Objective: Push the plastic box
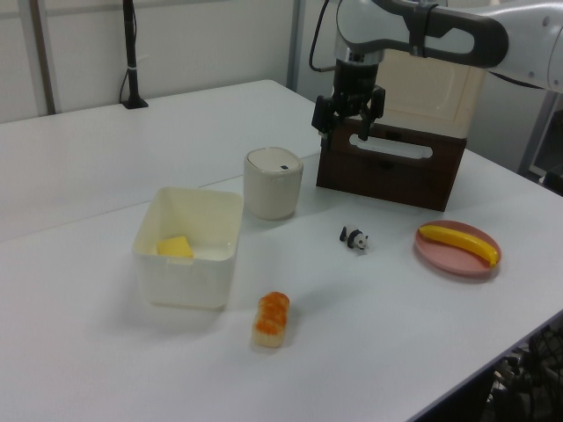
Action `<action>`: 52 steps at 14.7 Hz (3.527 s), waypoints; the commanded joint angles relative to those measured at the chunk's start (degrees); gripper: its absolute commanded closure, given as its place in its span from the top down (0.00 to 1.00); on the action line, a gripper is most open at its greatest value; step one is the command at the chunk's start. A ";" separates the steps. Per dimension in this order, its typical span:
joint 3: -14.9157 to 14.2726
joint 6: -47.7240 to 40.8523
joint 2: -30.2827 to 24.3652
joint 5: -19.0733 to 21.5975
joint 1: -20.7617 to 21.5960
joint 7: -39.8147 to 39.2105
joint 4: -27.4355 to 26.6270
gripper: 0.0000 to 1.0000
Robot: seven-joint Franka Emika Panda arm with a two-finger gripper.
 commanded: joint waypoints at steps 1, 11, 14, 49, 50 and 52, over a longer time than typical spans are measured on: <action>-0.01 -0.72 -0.89 1.05 0.52 -0.88 -0.99 1.00; 0.25 7.64 3.24 4.04 6.76 -23.65 -1.33 1.00; 0.25 7.19 5.43 3.69 7.63 -38.19 -1.69 1.00; 1.57 12.57 9.06 -3.61 10.29 -7.59 0.33 1.00; 3.14 9.68 7.39 -3.52 7.23 -4.00 0.25 1.00; 7.79 4.84 4.40 -3.34 0.11 1.03 0.24 1.00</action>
